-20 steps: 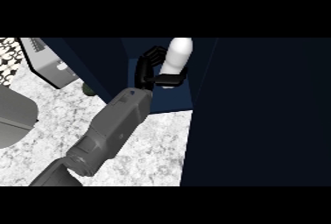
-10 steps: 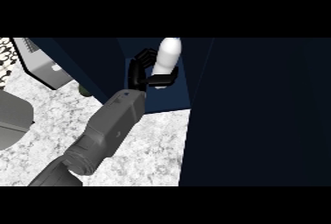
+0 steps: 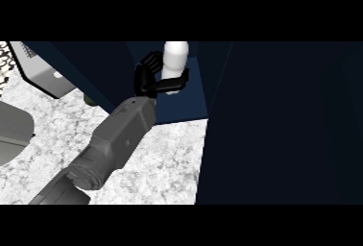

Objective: Pick up the bottled water, place it into the cabinet and close the cabinet

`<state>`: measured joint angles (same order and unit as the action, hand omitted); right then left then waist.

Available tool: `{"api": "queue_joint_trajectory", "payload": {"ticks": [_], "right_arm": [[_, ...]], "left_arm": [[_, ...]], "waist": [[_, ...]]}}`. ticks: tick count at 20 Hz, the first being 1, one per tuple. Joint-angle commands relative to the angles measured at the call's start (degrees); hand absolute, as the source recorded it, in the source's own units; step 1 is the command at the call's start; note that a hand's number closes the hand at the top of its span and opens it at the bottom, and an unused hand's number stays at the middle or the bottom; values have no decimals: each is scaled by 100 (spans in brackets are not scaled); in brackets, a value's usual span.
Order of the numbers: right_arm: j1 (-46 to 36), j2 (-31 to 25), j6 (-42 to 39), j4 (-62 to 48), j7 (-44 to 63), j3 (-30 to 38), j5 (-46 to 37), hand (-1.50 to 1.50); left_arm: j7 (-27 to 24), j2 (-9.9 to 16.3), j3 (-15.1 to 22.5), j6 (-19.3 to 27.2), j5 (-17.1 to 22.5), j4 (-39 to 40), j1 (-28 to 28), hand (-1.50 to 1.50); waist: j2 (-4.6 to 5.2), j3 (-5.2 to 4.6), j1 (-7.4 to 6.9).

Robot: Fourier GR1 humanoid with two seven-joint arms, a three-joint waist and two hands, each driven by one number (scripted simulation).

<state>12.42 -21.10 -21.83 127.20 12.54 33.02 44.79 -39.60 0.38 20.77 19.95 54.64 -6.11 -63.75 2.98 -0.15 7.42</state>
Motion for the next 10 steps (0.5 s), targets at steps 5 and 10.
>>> {"api": "queue_joint_trajectory", "payload": {"ticks": [5, 10], "right_arm": [[-114, 54, -12, -201, -46, -59, -102, -150], [-173, -71, -103, -203, -36, 5, -7, -150]], "left_arm": [[45, 17, -74, 21, -28, 304, -330, -150], [-202, 38, -100, 16, -45, 417, -254, -150]], "waist": [[35, 5, 4], [38, 3, 57]]}}
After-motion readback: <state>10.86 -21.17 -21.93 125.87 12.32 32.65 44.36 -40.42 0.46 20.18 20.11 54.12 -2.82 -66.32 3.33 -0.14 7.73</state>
